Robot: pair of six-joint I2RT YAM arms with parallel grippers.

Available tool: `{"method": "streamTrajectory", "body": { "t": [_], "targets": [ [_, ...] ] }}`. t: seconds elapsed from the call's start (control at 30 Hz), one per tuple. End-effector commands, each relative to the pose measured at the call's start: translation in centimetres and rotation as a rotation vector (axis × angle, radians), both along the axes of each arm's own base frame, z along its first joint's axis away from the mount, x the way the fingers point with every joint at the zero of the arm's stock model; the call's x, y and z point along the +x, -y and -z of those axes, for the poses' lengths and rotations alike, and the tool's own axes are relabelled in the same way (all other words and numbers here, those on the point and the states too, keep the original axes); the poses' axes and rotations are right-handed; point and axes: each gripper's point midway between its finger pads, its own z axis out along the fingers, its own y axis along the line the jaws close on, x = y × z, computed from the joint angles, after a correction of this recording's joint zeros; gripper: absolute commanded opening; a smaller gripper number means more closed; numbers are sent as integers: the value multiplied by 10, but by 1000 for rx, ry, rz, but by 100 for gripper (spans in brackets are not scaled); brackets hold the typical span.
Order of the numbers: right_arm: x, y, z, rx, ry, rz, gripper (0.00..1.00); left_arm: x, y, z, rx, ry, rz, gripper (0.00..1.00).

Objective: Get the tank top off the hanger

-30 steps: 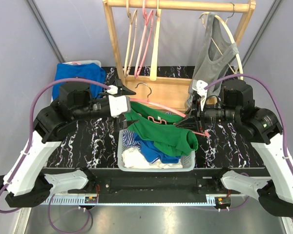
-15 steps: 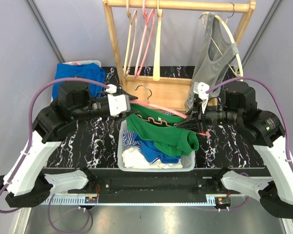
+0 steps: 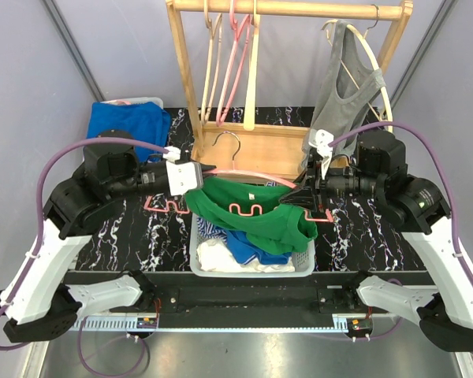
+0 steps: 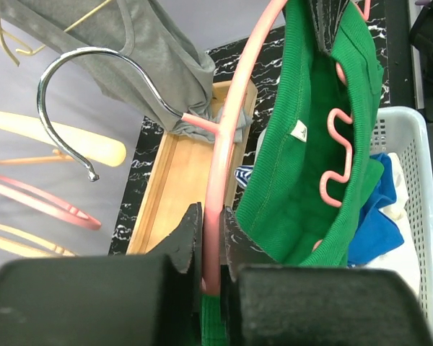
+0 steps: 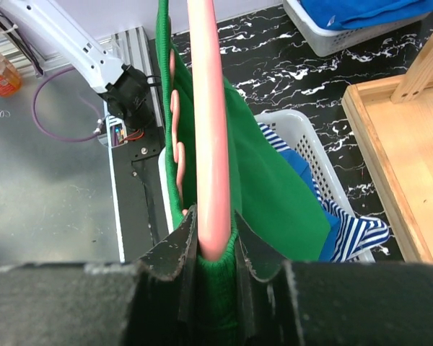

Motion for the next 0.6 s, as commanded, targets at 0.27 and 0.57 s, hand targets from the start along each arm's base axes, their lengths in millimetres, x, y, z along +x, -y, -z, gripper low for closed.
{"method": "streamTrajectory", "body": {
  "t": [0.27, 0.57],
  "targets": [
    [49, 2, -43, 146, 214, 230, 59, 31, -16, 4, -11, 127, -175, 0],
    [51, 33, -62, 228, 271, 413, 74, 82, -50, 7, 3, 378, -466, 0]
  ]
}}
